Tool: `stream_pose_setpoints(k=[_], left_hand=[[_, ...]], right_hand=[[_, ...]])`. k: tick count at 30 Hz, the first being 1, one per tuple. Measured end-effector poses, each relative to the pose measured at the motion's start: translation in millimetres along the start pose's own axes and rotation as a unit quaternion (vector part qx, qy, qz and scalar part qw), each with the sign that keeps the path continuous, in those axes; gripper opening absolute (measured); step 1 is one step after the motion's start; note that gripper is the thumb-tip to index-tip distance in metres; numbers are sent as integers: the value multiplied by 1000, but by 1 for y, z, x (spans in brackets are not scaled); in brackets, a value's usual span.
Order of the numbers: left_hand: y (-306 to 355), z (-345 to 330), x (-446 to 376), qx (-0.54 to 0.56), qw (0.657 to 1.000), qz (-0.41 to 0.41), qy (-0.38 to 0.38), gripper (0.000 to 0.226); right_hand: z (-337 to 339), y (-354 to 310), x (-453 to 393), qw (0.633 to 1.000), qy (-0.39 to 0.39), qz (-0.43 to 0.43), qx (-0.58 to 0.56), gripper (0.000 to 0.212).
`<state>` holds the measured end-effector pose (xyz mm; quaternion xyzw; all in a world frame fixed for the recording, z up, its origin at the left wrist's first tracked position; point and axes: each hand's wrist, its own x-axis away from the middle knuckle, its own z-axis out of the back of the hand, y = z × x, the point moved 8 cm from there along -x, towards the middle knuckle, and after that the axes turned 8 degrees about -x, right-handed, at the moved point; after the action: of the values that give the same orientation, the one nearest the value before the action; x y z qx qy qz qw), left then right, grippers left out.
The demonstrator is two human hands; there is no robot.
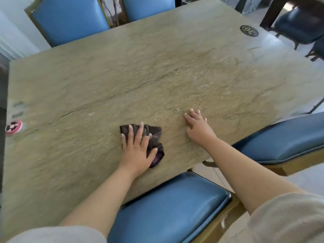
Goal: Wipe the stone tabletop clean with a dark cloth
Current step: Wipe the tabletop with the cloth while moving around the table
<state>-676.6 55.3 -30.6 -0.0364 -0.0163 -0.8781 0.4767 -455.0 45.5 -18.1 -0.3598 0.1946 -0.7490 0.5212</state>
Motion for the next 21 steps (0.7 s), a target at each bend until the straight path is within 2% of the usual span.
stream_pose_setpoints(k=[3, 4, 6, 8, 10, 12, 14, 16, 18, 19, 21], left_hand=[[51, -2, 51, -24, 974, -225, 15, 62], [57, -1, 59, -23, 963, -266, 23, 58], [52, -5, 55, -24, 956, -290, 22, 56], [39, -9, 28, -33, 969, -245, 3, 59], [24, -8, -12, -30, 992, -119, -26, 64], [20, -5, -41, -16, 999, -1, -43, 68], [41, -1, -50, -31, 998, 10, -47, 65], [78, 1, -37, -41, 993, -105, -39, 59], [104, -1, -12, -48, 965, -255, -34, 57], [107, -3, -5, -46, 950, -307, -39, 57], [101, -1, -14, -46, 935, -351, -33, 57]], right_hand=[[0, 0, 2, 1000, 11, 10, -5, 62], [1, 0, 2, 1000, 12, 13, -5, 63], [5, 1, 5, 1000, 11, 15, -12, 61], [16, 10, 11, 999, 32, -3, -32, 53], [34, 29, 21, 994, 88, -48, -44, 47], [49, 54, 36, 982, 150, -103, -51, 47], [60, 76, 49, 968, 189, -140, -88, 50], [66, 88, 56, 959, 209, -138, -130, 52], [72, 95, 59, 951, 230, -124, -165, 52], [75, 98, 60, 944, 241, -126, -186, 52], [77, 104, 61, 930, 254, -137, -226, 53]])
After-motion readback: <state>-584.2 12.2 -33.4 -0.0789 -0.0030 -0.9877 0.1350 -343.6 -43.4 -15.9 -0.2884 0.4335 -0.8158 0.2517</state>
